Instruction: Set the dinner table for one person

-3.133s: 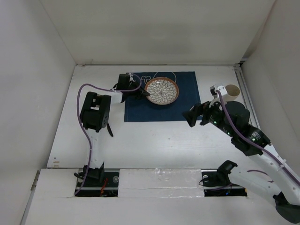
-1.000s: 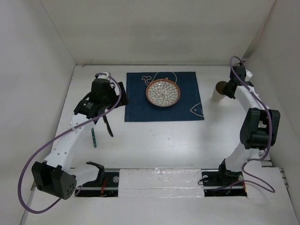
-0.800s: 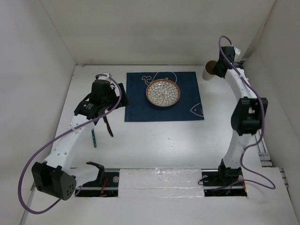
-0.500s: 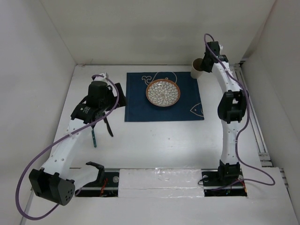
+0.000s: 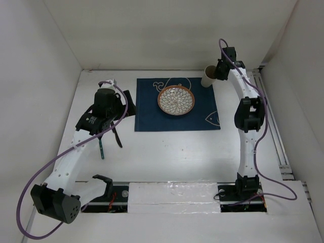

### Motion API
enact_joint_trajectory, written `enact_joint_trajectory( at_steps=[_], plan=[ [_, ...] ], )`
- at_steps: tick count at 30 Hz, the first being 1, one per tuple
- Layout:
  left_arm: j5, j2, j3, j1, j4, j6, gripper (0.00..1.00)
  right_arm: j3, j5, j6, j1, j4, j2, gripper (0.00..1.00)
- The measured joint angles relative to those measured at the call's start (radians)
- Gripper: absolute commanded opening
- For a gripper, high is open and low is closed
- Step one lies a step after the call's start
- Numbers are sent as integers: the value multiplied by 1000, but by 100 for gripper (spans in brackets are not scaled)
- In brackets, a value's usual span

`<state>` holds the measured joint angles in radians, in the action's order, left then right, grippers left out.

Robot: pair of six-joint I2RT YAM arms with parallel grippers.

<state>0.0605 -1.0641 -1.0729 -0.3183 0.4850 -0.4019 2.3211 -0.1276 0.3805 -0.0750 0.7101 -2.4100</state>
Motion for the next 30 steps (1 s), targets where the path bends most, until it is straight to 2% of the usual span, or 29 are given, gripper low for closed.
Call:
enact_joint_trajectory(
  at_steps=[2,7,9,11,12,13,18,22,27,30],
  plan=[
    [0,0,0,0,0,0,100,10,9,0,-2,-7,-12,18],
    [-2,0,0,0,-2,2,100,33,37,0,-5,-12,-52,36],
    [-3,0,0,0,-2,3,100,39,52,0,-5,-12,-64,55],
    [-4,0,0,0,-2,5,100,43,70,-3,-5,-15,-70,62],
    [-4,0,0,0,-2,5,100,46,82,-7,-5,-16,-71,85],
    [-4,0,0,0,-2,5,100,48,89,-4,-6,-21,-71,100],
    [19,0,0,0,-2,4,100,132,104,-27,-27,-37,-69,100],
    [68,0,0,6,-1,-10,100,146,101,-35,-51,-91,1,100],
    [172,0,0,6,13,-59,100,84,74,-50,-84,-163,216,100],
    [261,-2,0,6,39,-119,100,-86,7,-74,-113,-241,440,100]
  ],
)
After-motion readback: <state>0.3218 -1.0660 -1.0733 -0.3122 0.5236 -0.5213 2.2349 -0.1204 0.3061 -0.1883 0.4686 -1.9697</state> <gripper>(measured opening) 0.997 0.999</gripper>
